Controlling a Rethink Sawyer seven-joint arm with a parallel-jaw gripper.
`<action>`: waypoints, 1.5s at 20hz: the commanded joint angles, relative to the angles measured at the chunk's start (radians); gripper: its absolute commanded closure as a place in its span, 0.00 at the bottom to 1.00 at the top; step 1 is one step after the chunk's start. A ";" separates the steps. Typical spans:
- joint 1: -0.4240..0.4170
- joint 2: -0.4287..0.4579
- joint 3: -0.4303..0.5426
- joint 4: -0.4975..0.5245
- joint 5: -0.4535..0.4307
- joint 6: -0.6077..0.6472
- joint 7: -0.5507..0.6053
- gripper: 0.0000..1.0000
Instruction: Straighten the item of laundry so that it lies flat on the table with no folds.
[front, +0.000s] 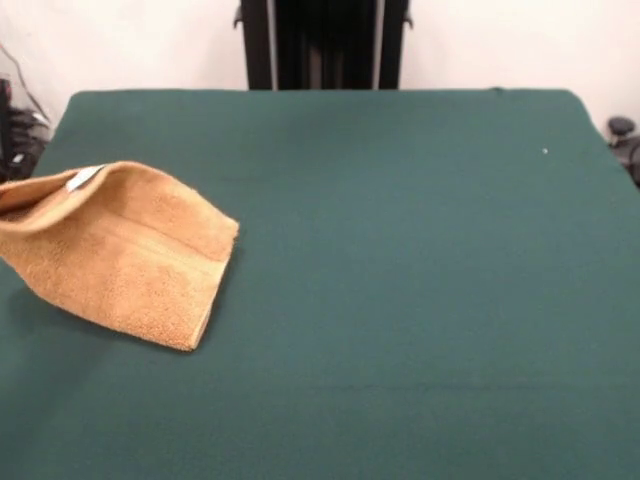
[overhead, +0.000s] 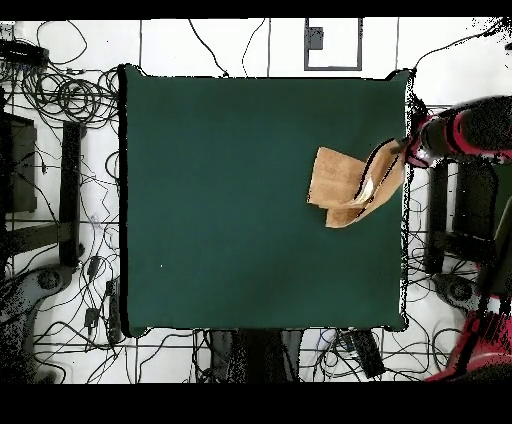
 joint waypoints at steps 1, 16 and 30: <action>0.095 0.084 0.080 -0.380 -0.167 0.190 -0.497 1.00; 0.057 0.142 0.401 -0.535 -0.556 0.331 -0.834 1.00; 0.003 0.148 0.390 -0.362 -0.395 0.240 -0.553 1.00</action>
